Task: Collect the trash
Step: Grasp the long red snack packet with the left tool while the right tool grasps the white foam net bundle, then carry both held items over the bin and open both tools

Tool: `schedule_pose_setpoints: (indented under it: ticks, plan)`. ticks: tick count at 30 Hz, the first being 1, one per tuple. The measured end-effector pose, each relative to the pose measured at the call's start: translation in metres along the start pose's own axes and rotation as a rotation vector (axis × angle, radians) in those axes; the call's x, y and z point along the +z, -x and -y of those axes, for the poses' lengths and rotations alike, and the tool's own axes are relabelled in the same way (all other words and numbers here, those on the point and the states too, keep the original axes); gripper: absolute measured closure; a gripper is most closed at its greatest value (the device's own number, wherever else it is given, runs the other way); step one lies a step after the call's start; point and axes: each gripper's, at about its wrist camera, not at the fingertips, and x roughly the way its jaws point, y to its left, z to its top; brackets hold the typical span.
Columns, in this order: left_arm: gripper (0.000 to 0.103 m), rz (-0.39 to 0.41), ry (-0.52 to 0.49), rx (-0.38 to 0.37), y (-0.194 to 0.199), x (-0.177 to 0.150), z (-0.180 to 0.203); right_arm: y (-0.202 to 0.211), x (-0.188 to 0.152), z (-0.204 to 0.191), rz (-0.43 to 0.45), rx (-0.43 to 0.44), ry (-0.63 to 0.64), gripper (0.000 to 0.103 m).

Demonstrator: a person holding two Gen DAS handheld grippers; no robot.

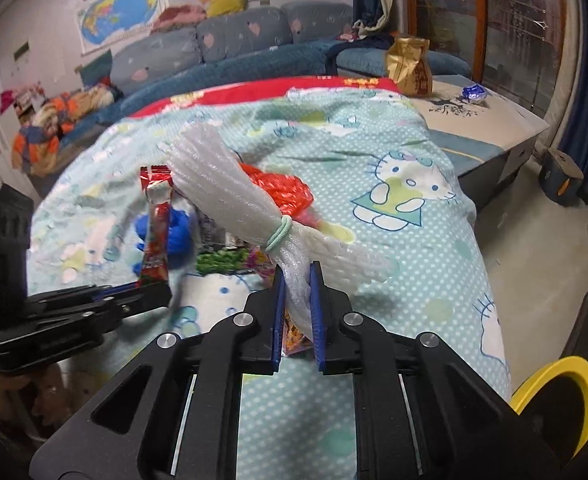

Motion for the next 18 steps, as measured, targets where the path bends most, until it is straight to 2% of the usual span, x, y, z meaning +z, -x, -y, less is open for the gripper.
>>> schedule_pose_setpoints:
  ticks: [10,18]
  plan:
    - [0.097,0.070,-0.045,0.004,0.027,0.008,0.007,0.032,-0.004,-0.001,0.069,-0.002,-0.071,0.095]
    - [0.097,0.103,-0.078,-0.003,0.044,0.011,0.017,0.047,-0.013,0.001,0.092,-0.002,-0.113,0.095]
